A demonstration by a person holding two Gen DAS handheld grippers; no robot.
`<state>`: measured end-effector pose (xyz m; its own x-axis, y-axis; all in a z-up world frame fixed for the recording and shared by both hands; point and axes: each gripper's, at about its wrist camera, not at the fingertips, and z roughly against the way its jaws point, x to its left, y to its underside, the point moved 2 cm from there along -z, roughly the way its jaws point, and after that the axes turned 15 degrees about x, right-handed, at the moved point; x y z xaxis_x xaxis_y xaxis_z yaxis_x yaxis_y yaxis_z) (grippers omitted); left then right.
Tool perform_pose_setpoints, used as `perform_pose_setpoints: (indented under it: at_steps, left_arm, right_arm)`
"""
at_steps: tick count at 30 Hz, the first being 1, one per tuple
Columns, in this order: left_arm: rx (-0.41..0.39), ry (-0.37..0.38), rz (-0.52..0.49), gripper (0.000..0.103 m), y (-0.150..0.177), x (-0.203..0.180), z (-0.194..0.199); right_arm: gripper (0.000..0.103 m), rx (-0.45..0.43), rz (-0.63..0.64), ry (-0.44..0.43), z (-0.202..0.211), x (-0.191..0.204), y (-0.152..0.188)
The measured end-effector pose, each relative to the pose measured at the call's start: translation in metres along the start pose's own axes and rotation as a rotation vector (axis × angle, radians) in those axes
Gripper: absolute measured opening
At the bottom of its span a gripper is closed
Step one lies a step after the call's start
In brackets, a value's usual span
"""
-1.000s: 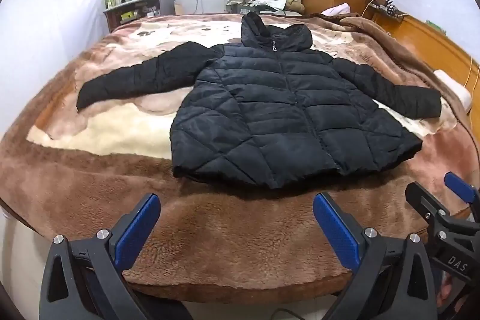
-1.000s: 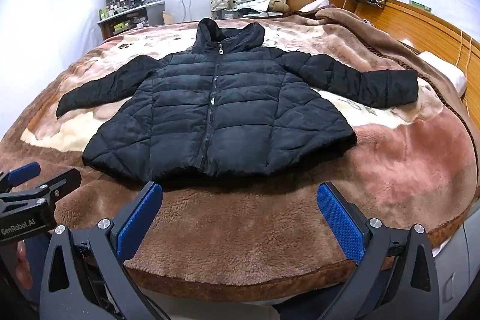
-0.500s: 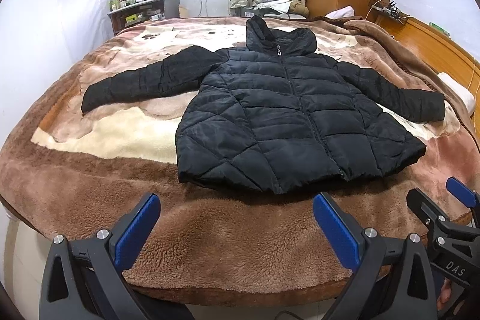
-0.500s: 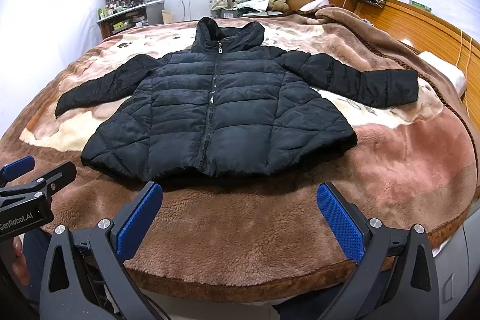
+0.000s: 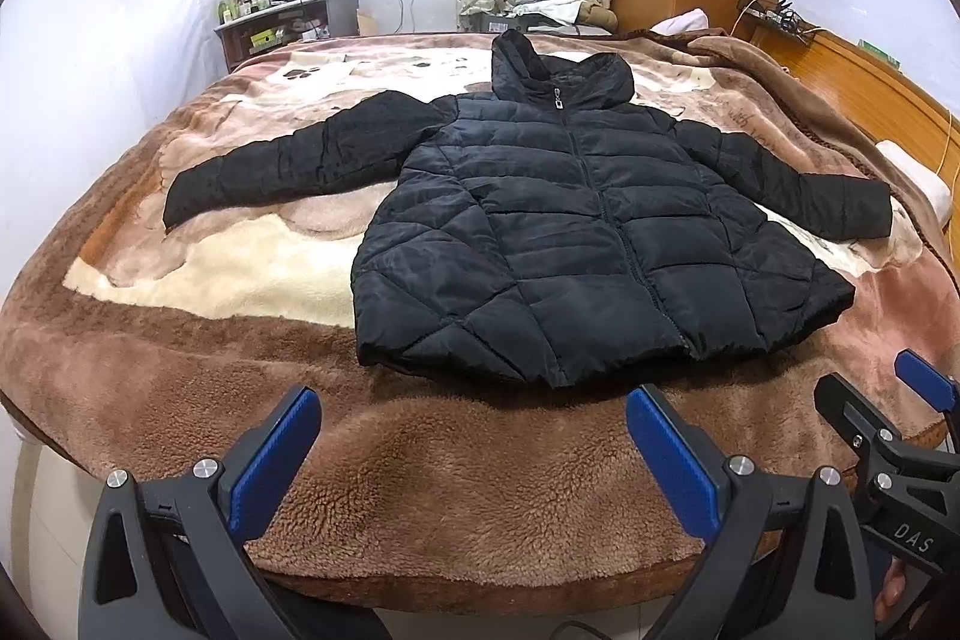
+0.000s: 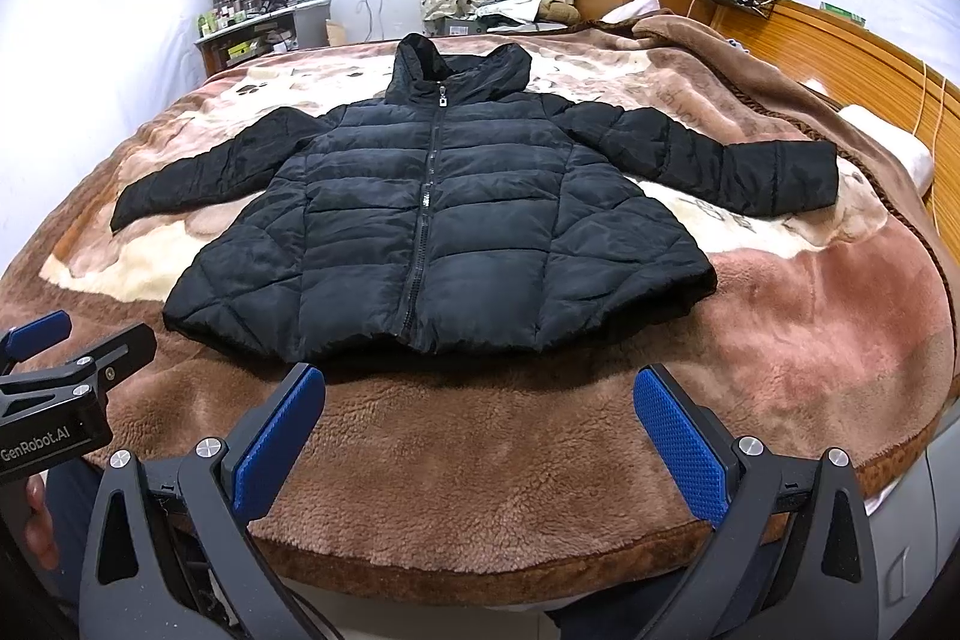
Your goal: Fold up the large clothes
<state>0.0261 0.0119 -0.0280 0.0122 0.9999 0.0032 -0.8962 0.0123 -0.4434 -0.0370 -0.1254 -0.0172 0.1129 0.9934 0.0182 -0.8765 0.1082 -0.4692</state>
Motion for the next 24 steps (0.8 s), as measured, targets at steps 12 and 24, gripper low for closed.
perform_pose_setpoints:
  at_steps: [12, 24]
  left_arm:
    - [-0.003, 0.002, -0.005, 0.103, 0.0002, -0.0021, 0.0005]
    - [-0.008, -0.001, -0.002, 0.103, -0.0004, -0.002, 0.0026]
  right_arm:
    - [0.102, -0.006, -0.006, 0.004, 0.0, -0.0016, -0.0019]
    - [0.102, -0.008, -0.007, 0.003, 0.0009, -0.003, -0.0025]
